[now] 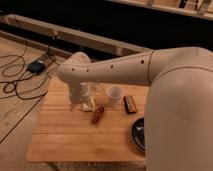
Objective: Place the eraser on the white sponge
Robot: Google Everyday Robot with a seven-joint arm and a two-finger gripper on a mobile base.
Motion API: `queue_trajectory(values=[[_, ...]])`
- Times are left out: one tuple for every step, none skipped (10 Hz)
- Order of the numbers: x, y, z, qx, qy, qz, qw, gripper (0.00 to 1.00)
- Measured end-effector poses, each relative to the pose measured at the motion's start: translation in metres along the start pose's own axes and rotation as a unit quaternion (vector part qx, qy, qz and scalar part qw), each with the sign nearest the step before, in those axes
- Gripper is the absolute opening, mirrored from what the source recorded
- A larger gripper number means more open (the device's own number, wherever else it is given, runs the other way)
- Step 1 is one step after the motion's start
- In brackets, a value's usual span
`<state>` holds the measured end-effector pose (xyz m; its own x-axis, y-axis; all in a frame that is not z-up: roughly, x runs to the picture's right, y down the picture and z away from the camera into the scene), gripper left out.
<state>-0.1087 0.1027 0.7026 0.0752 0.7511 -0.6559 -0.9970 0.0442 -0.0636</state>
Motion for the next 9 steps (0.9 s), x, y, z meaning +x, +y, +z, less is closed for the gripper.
queue_trajectory(values=[[0.0,-0.001,0.0,0.0,0.0,0.0,1.0,0.65],[-0.003,-0.007,0.002,-0.005,-0.001,0.002,1.0,0.65],[-0.007,-0.019,0.004,-0.01,-0.004,0.006,0.9999,0.65],[-0.012,-0.035,0.008,-0.018,-0.007,0.008,0.9998,0.65],[-0.017,-0.05,0.013,-0.026,-0.01,0.007,0.9996,0.65],[-0.021,-0.068,0.018,-0.033,-0.013,0.003,0.9994,0.65],[-0.025,-0.089,0.024,-0.037,-0.015,-0.006,0.9992,0.65],[-0.027,-0.102,0.029,-0.039,-0.015,-0.012,0.999,0.65],[-0.03,-0.123,0.037,-0.041,-0.014,-0.025,0.9987,0.65]])
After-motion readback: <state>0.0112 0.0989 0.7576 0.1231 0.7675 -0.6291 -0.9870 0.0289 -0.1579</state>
